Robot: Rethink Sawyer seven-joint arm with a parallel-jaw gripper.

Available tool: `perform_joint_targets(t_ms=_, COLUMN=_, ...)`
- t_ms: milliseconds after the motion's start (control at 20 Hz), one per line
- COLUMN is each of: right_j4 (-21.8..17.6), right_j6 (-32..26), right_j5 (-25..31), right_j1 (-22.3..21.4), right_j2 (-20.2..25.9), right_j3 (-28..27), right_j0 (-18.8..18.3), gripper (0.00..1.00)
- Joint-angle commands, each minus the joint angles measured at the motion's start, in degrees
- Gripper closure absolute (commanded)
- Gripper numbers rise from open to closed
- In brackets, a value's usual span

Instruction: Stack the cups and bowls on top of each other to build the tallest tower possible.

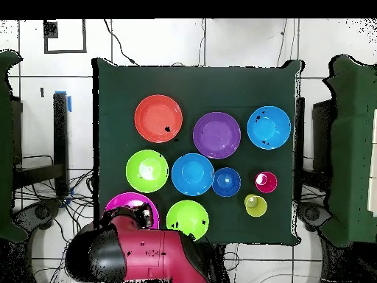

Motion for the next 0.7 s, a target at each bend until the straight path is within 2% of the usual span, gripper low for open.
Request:
perform_joint_targets(t_ms=50, right_j4=-1.22, right_j6=9.93, right_j5=-6.86, right_j1=7.14, right_j2=0.79, right_j3=5.25, right_j0=-1.16, gripper=0.0)
perform_joint_targets(t_ms=450, right_j4=-2.16, right_j6=10.69, right_j5=-14.31, right_j1=13.23, right_j2=1.32, right_j3=5.43, right_j0=-2.06, gripper=0.0)
perform_joint_targets(t_ms=600, right_j4=-2.08, right_j6=10.83, right_j5=-15.51, right_j1=13.49, right_j2=1.34, right_j3=5.93, right_j0=-2.05, gripper=0.0)
perform_joint_targets(t_ms=700, right_j4=-2.21, right_j6=11.08, right_j5=-17.31, right_j1=15.18, right_j2=1.51, right_j3=5.77, right_j0=-2.19, gripper=0.0)
